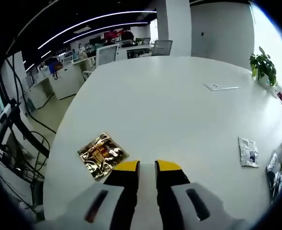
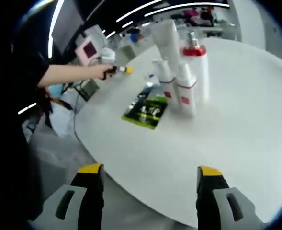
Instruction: Arrange the skincare products in the storage area until every visible bottle or jar stands upright without overlapping.
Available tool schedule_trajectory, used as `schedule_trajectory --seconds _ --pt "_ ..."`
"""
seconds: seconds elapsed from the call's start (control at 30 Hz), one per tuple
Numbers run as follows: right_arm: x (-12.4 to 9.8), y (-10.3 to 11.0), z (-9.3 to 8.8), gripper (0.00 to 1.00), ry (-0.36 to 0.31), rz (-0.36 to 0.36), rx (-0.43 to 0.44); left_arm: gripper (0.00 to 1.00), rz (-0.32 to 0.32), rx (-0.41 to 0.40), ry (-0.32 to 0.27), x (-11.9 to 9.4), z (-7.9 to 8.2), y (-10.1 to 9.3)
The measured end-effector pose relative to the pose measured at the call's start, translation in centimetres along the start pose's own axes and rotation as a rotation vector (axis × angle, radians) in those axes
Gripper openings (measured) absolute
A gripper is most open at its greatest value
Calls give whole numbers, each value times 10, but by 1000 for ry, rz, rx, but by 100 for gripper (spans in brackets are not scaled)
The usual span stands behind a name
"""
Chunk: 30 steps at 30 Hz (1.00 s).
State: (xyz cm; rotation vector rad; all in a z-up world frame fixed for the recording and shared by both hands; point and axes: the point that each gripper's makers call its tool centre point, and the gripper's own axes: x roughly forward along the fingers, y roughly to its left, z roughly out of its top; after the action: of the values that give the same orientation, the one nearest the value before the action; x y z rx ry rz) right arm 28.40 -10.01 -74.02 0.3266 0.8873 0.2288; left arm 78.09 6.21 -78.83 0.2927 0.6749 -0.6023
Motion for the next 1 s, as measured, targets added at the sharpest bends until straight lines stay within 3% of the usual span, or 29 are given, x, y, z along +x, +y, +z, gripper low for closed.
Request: schedule_trajectory --seconds 0.13,0.27,0.43,0.47,0.63,0.8,1.0 --pt "-1 0 1 81 -3 -1 2 29 31 -20 -48 -5 12 17" --pt "2 -1 0 81 4 2 8 50 71 -18 -104 -3 27 51" --pt "3 -3 -4 81 21 -3 15 70 12 108 -51 15 26 69" --pt "3 -3 -4 81 22 -6 19 70 -13 117 -10 18 21 69" --pt "3 -6 -6 81 29 -14 33 69 -130 139 72 26 16 66" --pt "3 -6 -8 81 34 -19 36 67 -207 191 185 26 9 69" --pt "3 -6 -10 81 44 -21 37 60 -293 318 292 25 8 67"
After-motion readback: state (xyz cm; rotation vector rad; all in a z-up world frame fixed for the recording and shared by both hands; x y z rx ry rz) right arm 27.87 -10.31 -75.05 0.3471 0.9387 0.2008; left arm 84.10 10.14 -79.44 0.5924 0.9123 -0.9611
